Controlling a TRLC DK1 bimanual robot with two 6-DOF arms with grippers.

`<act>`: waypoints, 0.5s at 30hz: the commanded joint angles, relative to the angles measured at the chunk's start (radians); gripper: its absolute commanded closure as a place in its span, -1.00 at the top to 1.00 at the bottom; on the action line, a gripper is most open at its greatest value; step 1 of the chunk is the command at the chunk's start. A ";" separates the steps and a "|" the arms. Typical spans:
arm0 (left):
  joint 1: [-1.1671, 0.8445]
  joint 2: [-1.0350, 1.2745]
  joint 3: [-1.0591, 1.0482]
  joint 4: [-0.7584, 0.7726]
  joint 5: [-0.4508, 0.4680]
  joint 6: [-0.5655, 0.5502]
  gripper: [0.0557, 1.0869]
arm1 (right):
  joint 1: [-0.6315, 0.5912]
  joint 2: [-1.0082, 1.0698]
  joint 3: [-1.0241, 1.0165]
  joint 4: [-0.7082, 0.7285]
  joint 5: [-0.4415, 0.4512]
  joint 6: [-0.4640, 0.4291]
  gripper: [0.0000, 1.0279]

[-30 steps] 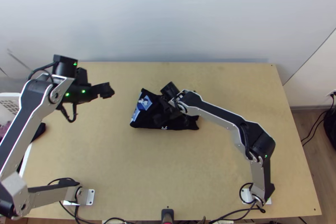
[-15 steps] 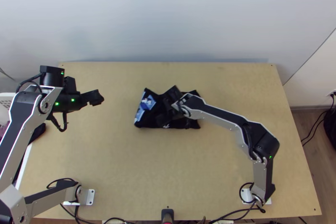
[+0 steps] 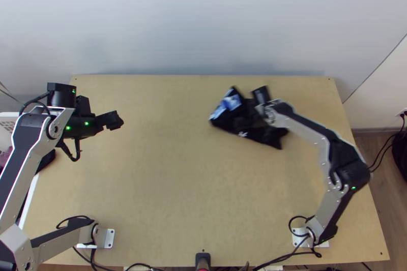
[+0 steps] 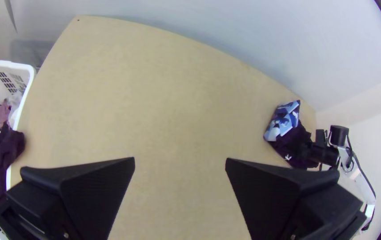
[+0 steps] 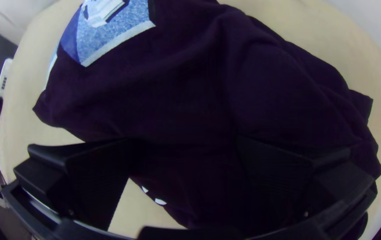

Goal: Fold the t-shirt

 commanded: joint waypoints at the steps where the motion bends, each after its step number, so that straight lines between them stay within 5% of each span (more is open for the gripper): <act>1: 0.002 -0.018 -0.033 0.008 0.000 -0.003 0.92 | -0.288 -0.065 -0.065 0.038 -0.023 -0.018 0.92; 8: 0.003 -0.053 -0.080 0.011 -0.001 0.003 0.92 | -0.529 -0.042 -0.050 0.081 -0.043 -0.023 0.92; 15: 0.036 -0.081 -0.091 0.009 -0.001 0.028 0.92 | -0.642 0.033 0.031 0.093 -0.046 -0.020 0.92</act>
